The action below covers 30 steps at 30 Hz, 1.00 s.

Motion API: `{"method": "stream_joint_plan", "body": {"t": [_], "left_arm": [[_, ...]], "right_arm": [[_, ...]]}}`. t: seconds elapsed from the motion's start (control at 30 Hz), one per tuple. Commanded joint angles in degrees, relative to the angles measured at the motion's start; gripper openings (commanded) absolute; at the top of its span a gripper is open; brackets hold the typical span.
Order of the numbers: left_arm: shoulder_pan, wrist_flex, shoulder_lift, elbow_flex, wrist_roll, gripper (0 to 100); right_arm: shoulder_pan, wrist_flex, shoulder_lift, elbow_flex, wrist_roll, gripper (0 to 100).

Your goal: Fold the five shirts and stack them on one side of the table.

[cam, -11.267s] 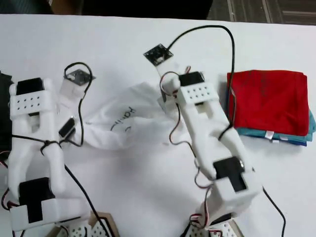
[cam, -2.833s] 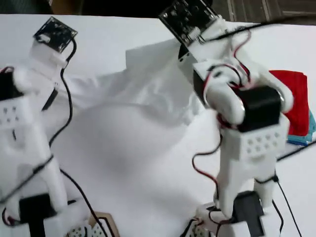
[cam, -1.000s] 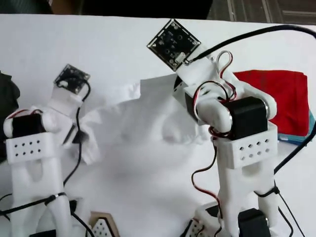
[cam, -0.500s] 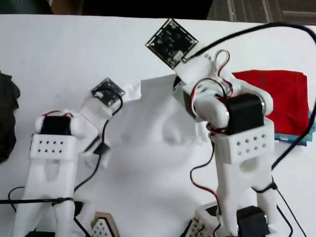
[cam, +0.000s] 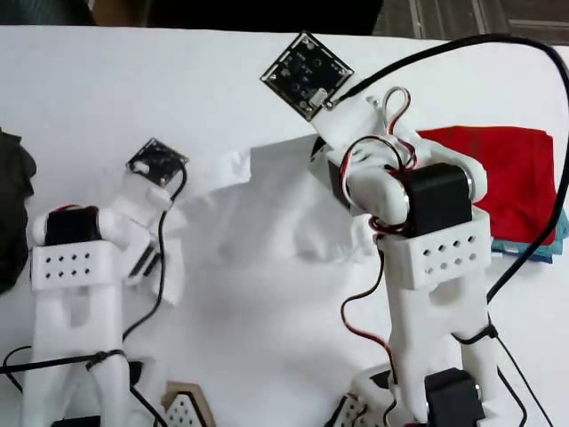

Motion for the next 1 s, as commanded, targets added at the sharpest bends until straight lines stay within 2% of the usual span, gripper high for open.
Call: {"method": "stream_joint_plan", "body": {"t": [0.0,0.13,0.23,0.27,0.7,0.87,0.97], "left_arm": [[-0.5,-2.1,-1.1,0.3,-0.3,20],[-0.4,-2.2,-1.5,1.7,-0.3,17],[-0.5,-2.5,-1.5,1.2,-0.1,3],[-0.5,-3.0,-1.5,1.1,0.0,2],[-0.7,-3.1,-1.7,-1.8,0.0,3],[-4.4,1.5,-2.8,-15.6,3.4,3],[-7.0,5.0,-5.8,-23.2,3.2,3]], "right_arm": [[-0.3,-0.2,0.3,-0.8,-0.5,2.0],[-0.2,-0.2,0.3,-0.8,-0.5,2.0],[0.0,-0.2,0.0,-0.8,-0.5,2.0],[0.0,-0.2,0.0,-0.8,-0.5,2.0],[0.0,-0.1,0.0,-0.8,-0.5,2.0],[0.0,-1.0,0.0,-1.0,-0.5,2.0],[1.8,-3.8,0.4,-4.3,-0.5,2.0]]}}
